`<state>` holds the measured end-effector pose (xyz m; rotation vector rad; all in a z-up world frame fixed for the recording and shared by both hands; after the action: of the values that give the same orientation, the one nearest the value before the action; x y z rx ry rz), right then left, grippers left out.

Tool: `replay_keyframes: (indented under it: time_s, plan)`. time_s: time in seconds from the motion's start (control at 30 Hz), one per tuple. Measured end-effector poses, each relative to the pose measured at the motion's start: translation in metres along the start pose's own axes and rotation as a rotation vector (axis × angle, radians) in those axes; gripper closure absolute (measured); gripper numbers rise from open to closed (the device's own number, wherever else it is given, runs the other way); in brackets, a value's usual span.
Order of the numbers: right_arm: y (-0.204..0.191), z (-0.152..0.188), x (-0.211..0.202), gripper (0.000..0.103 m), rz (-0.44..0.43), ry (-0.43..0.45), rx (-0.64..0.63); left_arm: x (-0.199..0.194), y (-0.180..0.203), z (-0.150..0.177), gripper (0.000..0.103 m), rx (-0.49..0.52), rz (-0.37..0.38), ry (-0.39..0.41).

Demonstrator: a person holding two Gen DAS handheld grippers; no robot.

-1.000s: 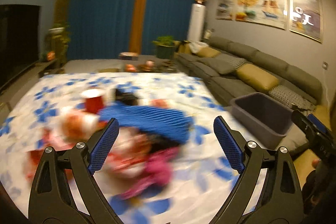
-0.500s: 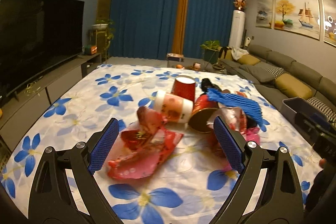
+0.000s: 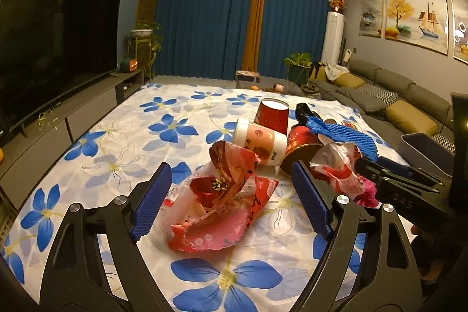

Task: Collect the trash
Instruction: 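Grasp a red snack wrapper with the left tool while the right tool grasps another wrapper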

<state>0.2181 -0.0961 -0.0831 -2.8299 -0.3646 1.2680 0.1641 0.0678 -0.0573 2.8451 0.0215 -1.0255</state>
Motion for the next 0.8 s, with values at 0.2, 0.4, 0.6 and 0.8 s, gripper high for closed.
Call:
replay_keyframes:
  time_s: [0.2,0.4,0.6,0.8]
  plan:
    - [-0.006,0.001,0.010,0.095,-0.014,-0.027,-0.030,0.012,0.005,0.001,0.028,0.007,0.032,-0.034]
    - [0.000,0.004,-0.005,0.099,-0.009,0.010,-0.038,0.031,0.003,0.004,0.042,-0.008,0.046,-0.090]
    - [0.008,0.005,-0.036,0.099,-0.020,0.072,-0.034,0.055,0.000,0.012,0.061,-0.020,0.047,-0.189]
    - [0.019,0.004,-0.059,0.099,-0.040,0.111,-0.017,0.064,-0.001,0.021,0.099,-0.029,0.063,-0.245]
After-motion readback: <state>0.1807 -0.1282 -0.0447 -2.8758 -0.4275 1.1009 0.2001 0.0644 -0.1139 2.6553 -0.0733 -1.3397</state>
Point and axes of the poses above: each gripper's, at about its wrist camera, not at the fingertips, and x roughly the way its jaws point, y to its right, z to its underside, the point moved 9 cm from there along x, roughly the way its jaws point, and after that the axes turned 14 degrees about -y, right-handed, at the moved point
